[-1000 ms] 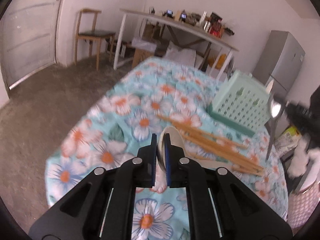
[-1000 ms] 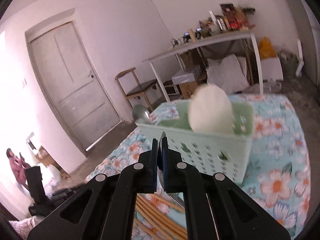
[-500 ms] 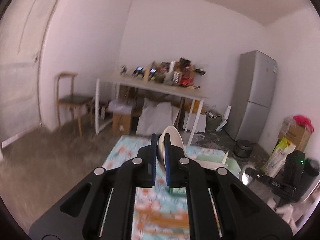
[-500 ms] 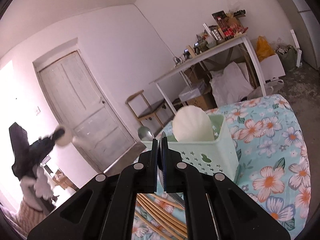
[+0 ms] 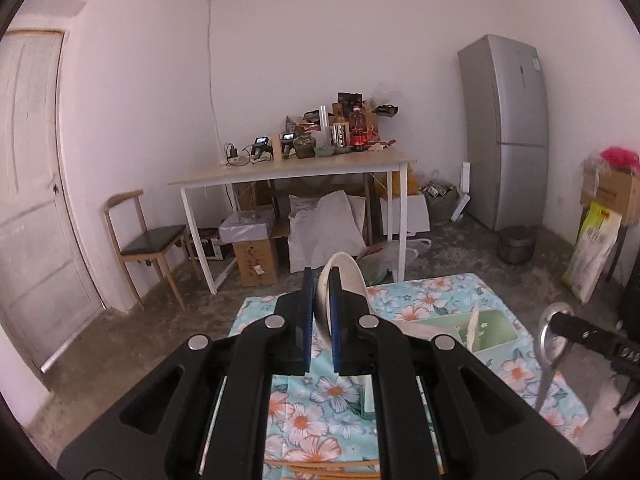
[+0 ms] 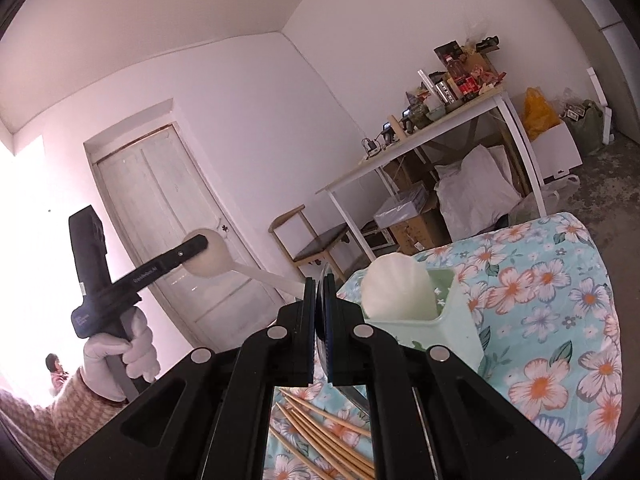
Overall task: Organize utensils
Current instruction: 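Lower the ladle and spoon into the mint-green holder while opening both tools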
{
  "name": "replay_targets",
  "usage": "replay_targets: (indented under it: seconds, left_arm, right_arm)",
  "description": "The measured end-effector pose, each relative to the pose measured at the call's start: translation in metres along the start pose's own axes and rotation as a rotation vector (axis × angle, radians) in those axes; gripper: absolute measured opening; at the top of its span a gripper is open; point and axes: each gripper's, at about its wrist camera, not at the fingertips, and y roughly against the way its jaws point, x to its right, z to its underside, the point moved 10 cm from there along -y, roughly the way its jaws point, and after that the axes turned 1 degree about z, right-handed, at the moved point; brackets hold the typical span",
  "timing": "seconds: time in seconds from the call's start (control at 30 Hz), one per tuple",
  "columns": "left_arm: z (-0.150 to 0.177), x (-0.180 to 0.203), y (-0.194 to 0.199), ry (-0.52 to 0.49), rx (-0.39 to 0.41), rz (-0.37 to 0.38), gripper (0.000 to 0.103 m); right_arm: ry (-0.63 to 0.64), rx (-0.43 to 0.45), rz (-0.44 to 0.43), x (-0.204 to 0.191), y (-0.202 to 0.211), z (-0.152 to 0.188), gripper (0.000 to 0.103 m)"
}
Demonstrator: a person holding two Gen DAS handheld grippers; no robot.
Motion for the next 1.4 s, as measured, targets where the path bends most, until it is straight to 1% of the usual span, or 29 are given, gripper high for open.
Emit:
replay_targets:
  seconds: [0.17,0.27,0.37,0.43,0.53,0.57,0.6,0.67,0.7,0.73,0.77,0.8,0.83,0.87,0.93,0.97,1.03,1.1,1.17,1.3,1.4]
  left_arm:
    - [-0.002,0.008,-0.016,-0.069,-0.029,-0.035,0.006]
    - [-0.006,0.005,-0.021,-0.134,-0.023,-0.088,0.006]
    - [-0.008,-0.002,-0.032,-0.162,-0.038,-0.135,0.006]
    - [-0.004,-0.002,-0.047,-0.157,-0.092,-0.131,0.007]
    - [0.011,-0.001,-0.074,-0.158,-0.172,-0.107,0.007]
    - [0.017,-0.002,-0.079,-0.155,-0.187,-0.096,0.007]
    - [0.023,0.000,-0.086,-0.140,-0.207,-0.076,0.007]
    - [0.030,0.000,-0.094,-0.066,-0.230,-0.017,0.011]
    - [0.034,-0.001,-0.093,-0.031,-0.229,0.009,0.011]
    - [0.035,-0.001,-0.093,0.004,-0.225,0.034,0.016]
    - [0.035,-0.003,-0.092,0.040,-0.215,0.055,0.025]
    - [0.032,-0.006,-0.088,0.085,-0.190,0.078,0.029]
    - [0.031,-0.007,-0.084,0.108,-0.168,0.089,0.036]
    - [0.027,-0.011,-0.077,0.138,-0.132,0.094,0.038]
    - [0.023,-0.018,-0.065,0.165,-0.085,0.098,0.040]
    - [0.022,-0.022,-0.057,0.178,-0.056,0.095,0.044]
    - [0.021,-0.031,-0.045,0.195,-0.015,0.078,0.051]
    - [0.025,-0.040,-0.034,0.216,0.008,0.065,0.053]
    - [0.034,-0.048,-0.025,0.237,0.011,0.057,0.056]
    - [0.067,-0.065,-0.010,0.268,-0.019,0.036,0.059]
    - [0.088,-0.074,-0.006,0.274,-0.038,0.018,0.062]
  right_arm:
    - [-0.016,0.004,0.004,0.009,0.003,-0.002,0.004]
    - [-0.019,-0.011,0.014,0.016,-0.002,-0.001,0.004]
    - [-0.011,-0.022,0.030,0.020,-0.006,-0.001,0.004]
    - [-0.016,-0.023,0.030,0.023,-0.007,-0.004,0.004]
    - [-0.025,-0.022,0.032,0.026,-0.007,-0.008,0.004]
    - [-0.025,-0.023,0.032,0.026,-0.006,-0.010,0.004]
    - [-0.025,-0.025,0.030,0.025,-0.006,-0.012,0.004]
    - [-0.016,-0.026,0.025,0.023,-0.004,-0.020,0.004]
    - [-0.012,-0.022,0.020,0.022,-0.002,-0.024,0.004]
    - [-0.008,-0.014,0.013,0.020,0.001,-0.031,0.004]
    - [-0.007,-0.001,0.002,0.018,0.004,-0.039,0.004]
    - [-0.006,0.008,-0.008,0.017,0.006,-0.044,0.004]
    - [-0.005,0.025,-0.025,0.014,0.010,-0.053,0.004]
    - [-0.002,0.034,-0.031,0.012,0.012,-0.058,0.004]
    - [0.015,0.063,-0.043,0.008,0.017,-0.073,0.004]
    - [0.018,0.075,-0.048,0.007,0.018,-0.080,0.004]
    - [0.012,0.095,-0.075,0.005,0.019,-0.091,0.004]
    - [-0.003,0.114,-0.116,0.002,0.018,-0.100,0.004]
    - [-0.019,0.137,-0.160,0.000,0.012,-0.112,0.004]
    - [-0.036,0.165,-0.210,-0.006,-0.005,-0.127,0.004]
    - [-0.038,0.173,-0.226,-0.008,-0.021,-0.132,0.004]
